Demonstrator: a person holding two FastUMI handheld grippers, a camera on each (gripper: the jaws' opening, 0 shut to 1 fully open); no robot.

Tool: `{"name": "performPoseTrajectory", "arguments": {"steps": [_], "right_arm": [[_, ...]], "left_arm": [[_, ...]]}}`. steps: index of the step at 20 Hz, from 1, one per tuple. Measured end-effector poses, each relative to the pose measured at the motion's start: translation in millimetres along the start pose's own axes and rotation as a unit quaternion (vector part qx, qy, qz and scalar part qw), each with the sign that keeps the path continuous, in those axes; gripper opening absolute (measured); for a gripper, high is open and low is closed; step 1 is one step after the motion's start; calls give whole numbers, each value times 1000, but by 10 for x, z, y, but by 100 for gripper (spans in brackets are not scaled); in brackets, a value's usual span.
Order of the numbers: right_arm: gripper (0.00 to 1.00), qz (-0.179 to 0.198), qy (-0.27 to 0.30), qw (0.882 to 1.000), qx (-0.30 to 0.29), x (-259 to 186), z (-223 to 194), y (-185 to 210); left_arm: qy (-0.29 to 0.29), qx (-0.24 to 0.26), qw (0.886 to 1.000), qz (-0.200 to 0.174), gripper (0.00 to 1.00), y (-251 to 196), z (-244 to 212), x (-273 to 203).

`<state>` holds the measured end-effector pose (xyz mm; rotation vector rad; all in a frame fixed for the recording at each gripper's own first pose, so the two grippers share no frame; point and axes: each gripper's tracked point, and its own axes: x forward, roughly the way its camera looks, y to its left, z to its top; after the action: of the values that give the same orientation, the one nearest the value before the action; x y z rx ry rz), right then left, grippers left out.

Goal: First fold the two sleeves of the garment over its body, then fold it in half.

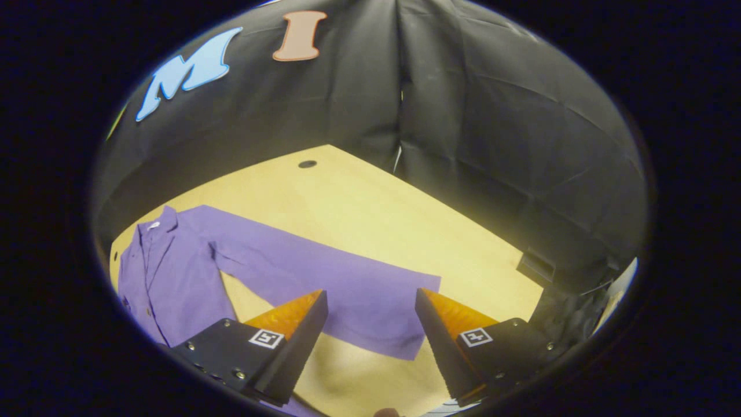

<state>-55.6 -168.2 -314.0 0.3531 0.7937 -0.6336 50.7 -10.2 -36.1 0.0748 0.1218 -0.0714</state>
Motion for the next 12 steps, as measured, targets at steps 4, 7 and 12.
{"name": "performPoseTrajectory", "arguments": {"steps": [4, 7, 12], "right_arm": [[95, -24, 23, 999, 1, 210, -92, -155], [95, -31, 36, 999, 4, 304, -160, -229], [94, -33, 39, 999, 3, 388, -200, -283]], "left_arm": [[6, -3, 1000, 10, 94, -5, -33, -14], [9, -4, 1000, 13, 94, -26, -83, -47], [10, -9, 1000, 15, 94, -97, -110, -75]]}}
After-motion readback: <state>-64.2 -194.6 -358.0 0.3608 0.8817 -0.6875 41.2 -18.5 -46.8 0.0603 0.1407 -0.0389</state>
